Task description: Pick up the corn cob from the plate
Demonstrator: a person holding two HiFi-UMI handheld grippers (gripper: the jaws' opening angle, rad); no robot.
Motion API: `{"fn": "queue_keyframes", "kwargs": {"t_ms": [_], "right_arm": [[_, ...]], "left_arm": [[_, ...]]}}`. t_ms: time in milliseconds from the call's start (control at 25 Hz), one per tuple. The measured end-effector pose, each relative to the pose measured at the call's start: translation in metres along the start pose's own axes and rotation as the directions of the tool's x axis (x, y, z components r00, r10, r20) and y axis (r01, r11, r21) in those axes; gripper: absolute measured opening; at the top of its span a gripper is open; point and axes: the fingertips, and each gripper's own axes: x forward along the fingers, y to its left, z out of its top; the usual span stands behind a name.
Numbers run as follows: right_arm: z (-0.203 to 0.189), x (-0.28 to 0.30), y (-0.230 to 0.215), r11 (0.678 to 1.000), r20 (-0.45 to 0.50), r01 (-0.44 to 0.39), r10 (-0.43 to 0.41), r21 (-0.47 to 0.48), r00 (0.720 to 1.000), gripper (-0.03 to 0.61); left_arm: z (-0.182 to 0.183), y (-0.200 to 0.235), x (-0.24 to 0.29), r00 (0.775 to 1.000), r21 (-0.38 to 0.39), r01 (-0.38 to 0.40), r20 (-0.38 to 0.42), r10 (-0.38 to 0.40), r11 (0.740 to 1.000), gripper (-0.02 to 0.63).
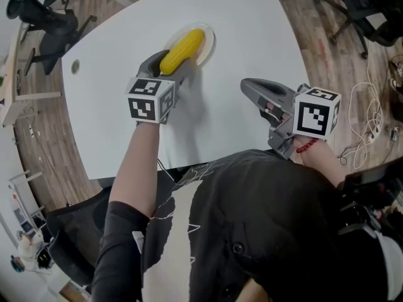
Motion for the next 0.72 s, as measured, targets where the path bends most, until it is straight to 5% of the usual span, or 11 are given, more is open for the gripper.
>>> {"fn": "queue_keyframes", "kwargs": {"t_ms": [160, 360, 720], "right_arm": [[0.004, -0.011, 0.015, 0.997, 0.019, 0.027, -0.026, -0.07, 0.999, 0.017], [-0.013, -0.023, 0.021, 0.999, 0.017, -0.031, 0.032, -0.041, 0.999, 0.017], [-0.05, -0.043, 0.063, 0.995, 0.022, -0.039, 0.041, -0.09, 0.999, 0.017]], "left_arm": [[0.019, 0.003, -0.019, 0.994, -0.049, -0.054, 0.088, 0.058, 0.997, 0.25], [0.033, 0.002, -0.033, 0.981, -0.062, -0.101, 0.163, 0.109, 0.993, 0.247], [0.042, -0.013, -0.093, 0.952, -0.103, -0.112, 0.274, 0.136, 0.988, 0.247]]}}
